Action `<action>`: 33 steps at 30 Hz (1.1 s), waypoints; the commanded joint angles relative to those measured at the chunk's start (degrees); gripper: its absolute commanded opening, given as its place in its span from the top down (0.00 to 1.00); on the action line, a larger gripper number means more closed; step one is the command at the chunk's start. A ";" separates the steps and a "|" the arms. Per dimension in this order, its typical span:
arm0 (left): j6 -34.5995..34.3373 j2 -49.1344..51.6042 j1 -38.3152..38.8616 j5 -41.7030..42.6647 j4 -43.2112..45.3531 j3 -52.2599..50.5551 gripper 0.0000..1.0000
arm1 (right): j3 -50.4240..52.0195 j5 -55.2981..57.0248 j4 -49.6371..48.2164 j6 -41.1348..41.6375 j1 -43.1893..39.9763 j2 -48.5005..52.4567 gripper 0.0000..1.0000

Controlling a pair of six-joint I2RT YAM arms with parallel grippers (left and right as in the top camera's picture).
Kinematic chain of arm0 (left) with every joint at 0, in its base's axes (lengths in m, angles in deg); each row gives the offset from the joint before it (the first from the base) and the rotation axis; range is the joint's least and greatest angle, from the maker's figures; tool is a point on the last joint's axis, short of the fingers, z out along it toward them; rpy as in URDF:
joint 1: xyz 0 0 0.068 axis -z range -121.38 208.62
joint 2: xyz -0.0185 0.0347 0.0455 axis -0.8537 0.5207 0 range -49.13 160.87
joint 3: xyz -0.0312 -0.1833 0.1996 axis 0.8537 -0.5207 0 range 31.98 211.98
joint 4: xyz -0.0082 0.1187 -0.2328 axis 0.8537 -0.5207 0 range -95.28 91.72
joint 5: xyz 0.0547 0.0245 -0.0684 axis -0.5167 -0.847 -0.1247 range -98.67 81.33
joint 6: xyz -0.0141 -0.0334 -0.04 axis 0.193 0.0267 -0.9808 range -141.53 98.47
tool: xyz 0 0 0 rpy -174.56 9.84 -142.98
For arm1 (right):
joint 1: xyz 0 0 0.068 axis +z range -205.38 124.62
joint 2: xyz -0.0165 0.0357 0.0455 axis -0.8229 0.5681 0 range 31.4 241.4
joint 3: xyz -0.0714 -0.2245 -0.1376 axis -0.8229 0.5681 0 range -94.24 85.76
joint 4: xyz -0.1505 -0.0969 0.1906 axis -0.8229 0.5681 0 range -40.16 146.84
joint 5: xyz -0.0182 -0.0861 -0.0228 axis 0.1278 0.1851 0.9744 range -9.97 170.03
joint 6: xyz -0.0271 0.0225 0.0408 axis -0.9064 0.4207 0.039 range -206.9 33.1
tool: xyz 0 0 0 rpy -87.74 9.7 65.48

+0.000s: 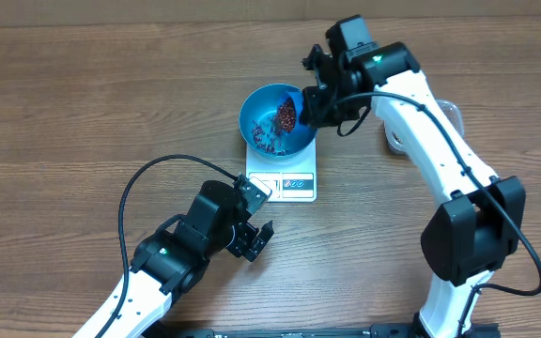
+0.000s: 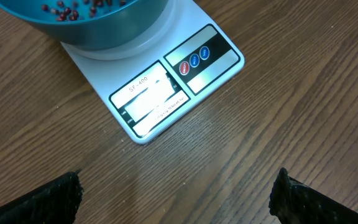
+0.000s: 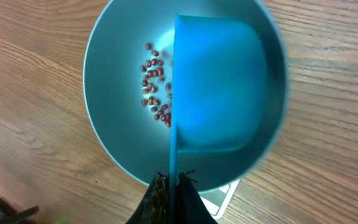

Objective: Scoop item into bowl and weigh 150g on scale
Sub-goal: 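Tip the scoop with the right gripper, pouring beans into the teal bowl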

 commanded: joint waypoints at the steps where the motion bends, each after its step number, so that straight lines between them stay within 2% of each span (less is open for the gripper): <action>1: 0.94 0.35 -0.39 -0.20 0.00 -0.42 0.00 | -1.88 3.85 -1.05 1.14 2.12 0.07 0.96; 22: 0.94 0.35 -0.39 -0.20 0.00 -0.42 0.00 | -1.88 7.10 -1.36 3.04 3.19 0.07 0.96; 33: 0.94 0.35 -0.39 -0.20 0.00 -0.42 0.01 | -1.88 13.99 -0.15 3.50 6.71 0.07 0.96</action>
